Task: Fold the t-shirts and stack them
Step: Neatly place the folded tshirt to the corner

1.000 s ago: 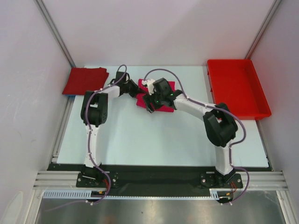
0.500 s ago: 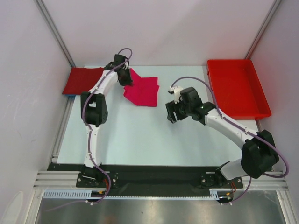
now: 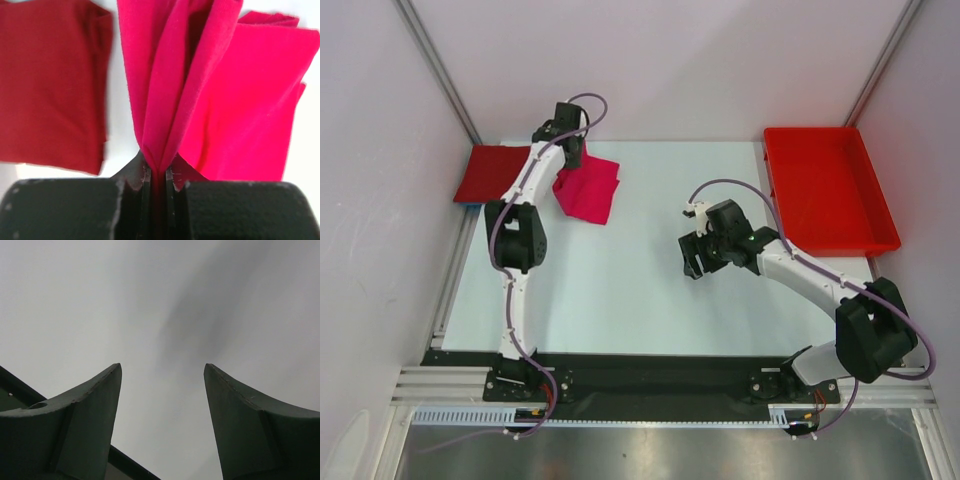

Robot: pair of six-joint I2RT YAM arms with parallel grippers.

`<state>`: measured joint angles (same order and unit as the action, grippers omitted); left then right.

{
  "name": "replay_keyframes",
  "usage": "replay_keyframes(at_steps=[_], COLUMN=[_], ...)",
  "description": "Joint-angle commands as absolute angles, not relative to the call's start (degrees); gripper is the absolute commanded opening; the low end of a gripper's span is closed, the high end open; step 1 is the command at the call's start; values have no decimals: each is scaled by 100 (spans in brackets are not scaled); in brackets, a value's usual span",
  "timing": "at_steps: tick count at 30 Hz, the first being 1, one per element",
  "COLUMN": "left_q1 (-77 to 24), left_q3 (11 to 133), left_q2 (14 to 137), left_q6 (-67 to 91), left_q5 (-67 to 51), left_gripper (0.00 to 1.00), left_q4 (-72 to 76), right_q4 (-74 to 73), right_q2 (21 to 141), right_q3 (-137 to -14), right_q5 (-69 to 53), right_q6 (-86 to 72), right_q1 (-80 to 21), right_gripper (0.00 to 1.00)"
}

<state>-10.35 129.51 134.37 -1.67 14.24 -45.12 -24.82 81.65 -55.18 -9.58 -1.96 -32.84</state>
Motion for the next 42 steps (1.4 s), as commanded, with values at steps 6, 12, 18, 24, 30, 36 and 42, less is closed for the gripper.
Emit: replay_keyframes(at_steps=[6,12,18,24,30,36,42], left_q1=[-958,-923,-791,-756,-668,-659,-650], left_q3=[12568,12946,13183,13316,13324,13403,13438], left_q2=[12358,12463,12516,12402,12357,12305,12138], left_q6=[-922,-1257,-1292,-1336,-1327,-1327,-1319], left_q5=[2724,2786,2760,2795,2742,2742,2751], left_gripper=[0,0,0,0,0,1,0], left_q4=[-3665,-3683,-3700,-3709,-3709,-3700,-3709], right_q4=[-2338,-2294,-2320,-2294,-2285,-2276,-2276], right_q2=[8314,8393,8429,8499,8534,8578,8657], right_q3=[-5511,-5555,-5563,-5598,-5607,-5607,-5678], right_q5=[-1142,-1186,-1169,-1186,-1187,-1213,-1248], right_q6=[-193,-237,-237,-272,-255,-281,-272], right_q1=[-3226,-3226,-3226,-3234,-3234,-3243,-3269], right_gripper=[72,71,71,70,70,69,69])
